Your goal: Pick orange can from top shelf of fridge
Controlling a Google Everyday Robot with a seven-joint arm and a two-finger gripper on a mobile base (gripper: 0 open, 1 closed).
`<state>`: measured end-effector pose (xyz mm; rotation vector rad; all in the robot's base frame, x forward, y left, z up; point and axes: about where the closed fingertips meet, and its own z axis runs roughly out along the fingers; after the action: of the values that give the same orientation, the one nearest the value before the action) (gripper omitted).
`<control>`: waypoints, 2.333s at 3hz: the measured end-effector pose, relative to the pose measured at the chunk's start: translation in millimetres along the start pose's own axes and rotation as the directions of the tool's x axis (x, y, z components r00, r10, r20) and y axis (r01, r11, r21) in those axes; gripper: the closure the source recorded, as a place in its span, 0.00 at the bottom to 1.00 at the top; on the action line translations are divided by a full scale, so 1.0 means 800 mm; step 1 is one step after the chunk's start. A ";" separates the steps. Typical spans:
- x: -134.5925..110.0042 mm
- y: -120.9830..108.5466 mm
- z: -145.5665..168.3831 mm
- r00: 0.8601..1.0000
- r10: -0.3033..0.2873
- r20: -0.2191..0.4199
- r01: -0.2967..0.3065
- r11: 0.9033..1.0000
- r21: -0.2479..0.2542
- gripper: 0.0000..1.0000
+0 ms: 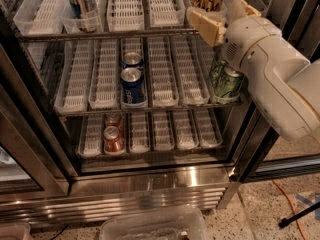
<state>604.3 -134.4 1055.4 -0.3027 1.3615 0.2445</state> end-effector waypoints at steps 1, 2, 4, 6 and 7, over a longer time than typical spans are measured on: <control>0.005 -0.004 0.012 1.000 0.023 -0.001 -0.023 1.000 0.003 0.28; 0.007 -0.001 0.019 1.000 0.024 -0.002 -0.024 1.000 -0.008 0.27; 0.003 0.002 0.034 1.000 -0.003 0.008 0.003 1.000 -0.023 0.27; 0.000 -0.016 0.066 0.999 -0.038 0.002 0.038 0.999 -0.017 0.27; -0.003 -0.015 0.071 0.999 -0.040 0.010 0.041 0.999 -0.024 0.28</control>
Offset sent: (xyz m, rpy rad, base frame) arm 0.0117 -0.0066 -0.0026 0.0315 0.0131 -0.0154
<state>660.0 -125.4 1068.5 -0.3488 1.3429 0.2285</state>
